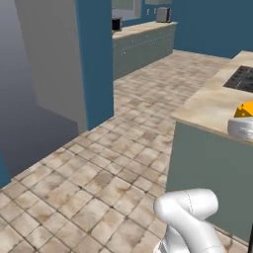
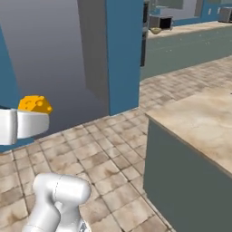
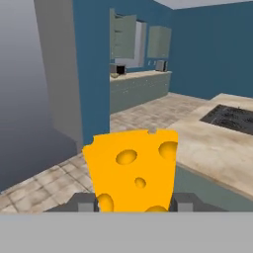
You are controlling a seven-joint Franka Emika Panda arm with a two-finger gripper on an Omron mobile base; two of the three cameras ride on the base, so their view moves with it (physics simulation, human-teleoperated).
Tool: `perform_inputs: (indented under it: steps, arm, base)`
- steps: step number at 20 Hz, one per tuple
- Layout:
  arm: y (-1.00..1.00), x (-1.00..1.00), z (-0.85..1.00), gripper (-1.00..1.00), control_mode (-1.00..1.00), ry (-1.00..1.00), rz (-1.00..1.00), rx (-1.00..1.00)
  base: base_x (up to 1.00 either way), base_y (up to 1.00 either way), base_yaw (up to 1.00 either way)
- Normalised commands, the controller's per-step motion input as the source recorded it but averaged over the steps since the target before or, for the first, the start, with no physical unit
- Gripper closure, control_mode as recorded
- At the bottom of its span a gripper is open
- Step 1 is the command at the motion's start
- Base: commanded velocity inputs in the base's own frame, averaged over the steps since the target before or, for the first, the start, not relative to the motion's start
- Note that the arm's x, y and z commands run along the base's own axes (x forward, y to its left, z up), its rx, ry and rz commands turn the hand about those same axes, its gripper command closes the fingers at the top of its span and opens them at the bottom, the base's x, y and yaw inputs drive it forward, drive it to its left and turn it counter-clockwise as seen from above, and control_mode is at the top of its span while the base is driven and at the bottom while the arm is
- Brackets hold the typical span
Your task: Pick the cheese from the fridge and the cheese grater from the cabinet and place them next to the salad bowl.
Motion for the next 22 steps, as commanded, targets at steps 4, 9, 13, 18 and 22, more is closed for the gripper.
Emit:
perform_inputs:
  steps: [4,9,13,18,22]
  arm:
    - [0.00,0.00,0.00,1.00,1.00,0.00,0.00,0.00]
    - [0.00,0.00,0.00,1.00,1.00,0.00,0.00,0.00]
    - [0.00,0.00,0.00,1.00,1.00,0.00,0.00,0.00]
    - [0.00,0.00,0.00,1.00,1.00,0.00,0.00,0.00]
    - [0.00,0.00,0.00,1.00,1.00,0.00,0.00,0.00]
  base:
    - [1.00,0.81,-0.27]
    - [1.00,0.70,-0.25]
    - [1.00,0.26,-0.22]
    - [1.00,0.02,-0.22]
    - [1.00,-0.16,-0.24]
